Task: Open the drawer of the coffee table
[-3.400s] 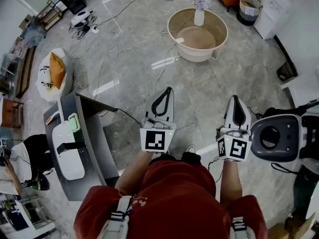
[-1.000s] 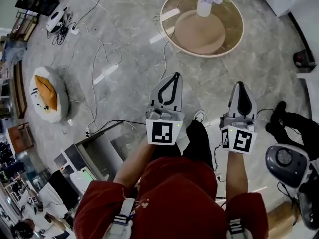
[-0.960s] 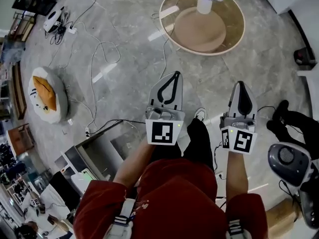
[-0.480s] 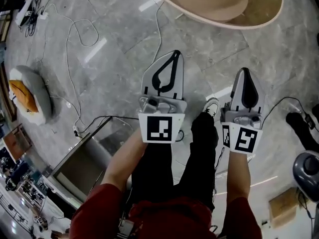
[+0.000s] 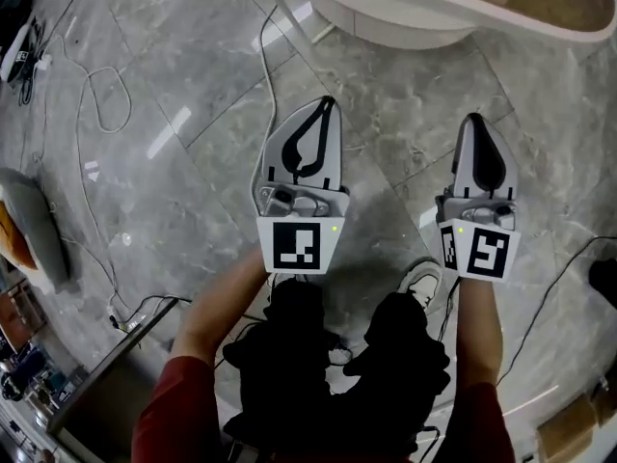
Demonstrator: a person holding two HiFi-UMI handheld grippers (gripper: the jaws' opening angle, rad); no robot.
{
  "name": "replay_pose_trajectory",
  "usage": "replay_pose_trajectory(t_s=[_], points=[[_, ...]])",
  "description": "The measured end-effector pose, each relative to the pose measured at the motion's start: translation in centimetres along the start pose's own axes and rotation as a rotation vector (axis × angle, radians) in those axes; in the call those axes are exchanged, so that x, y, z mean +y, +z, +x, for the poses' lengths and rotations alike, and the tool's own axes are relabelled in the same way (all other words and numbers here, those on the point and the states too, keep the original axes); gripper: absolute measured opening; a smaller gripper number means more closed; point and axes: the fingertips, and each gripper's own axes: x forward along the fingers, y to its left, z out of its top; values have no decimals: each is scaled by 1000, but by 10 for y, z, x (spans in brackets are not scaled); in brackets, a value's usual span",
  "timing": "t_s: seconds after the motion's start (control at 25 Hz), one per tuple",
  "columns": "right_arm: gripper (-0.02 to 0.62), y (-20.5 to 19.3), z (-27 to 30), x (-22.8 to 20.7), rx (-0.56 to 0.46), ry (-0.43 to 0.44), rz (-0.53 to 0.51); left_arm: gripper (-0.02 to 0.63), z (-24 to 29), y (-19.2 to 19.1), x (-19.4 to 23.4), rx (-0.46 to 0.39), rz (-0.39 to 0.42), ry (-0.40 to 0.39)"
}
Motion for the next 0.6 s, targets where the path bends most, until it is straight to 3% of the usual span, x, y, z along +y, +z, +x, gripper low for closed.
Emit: replay_pose_trajectory(t_s=[0.12, 0.28, 0.6], points=[[24, -46, 17, -2, -17, 10, -36, 14, 14, -36, -11, -53, 32, -28], [25, -76, 28, -2, -40, 12, -32, 14, 35, -52, -26, -87, 98, -124], [25, -110, 42, 3, -26, 32, 41, 14, 51, -75, -33, -55, 36, -24]])
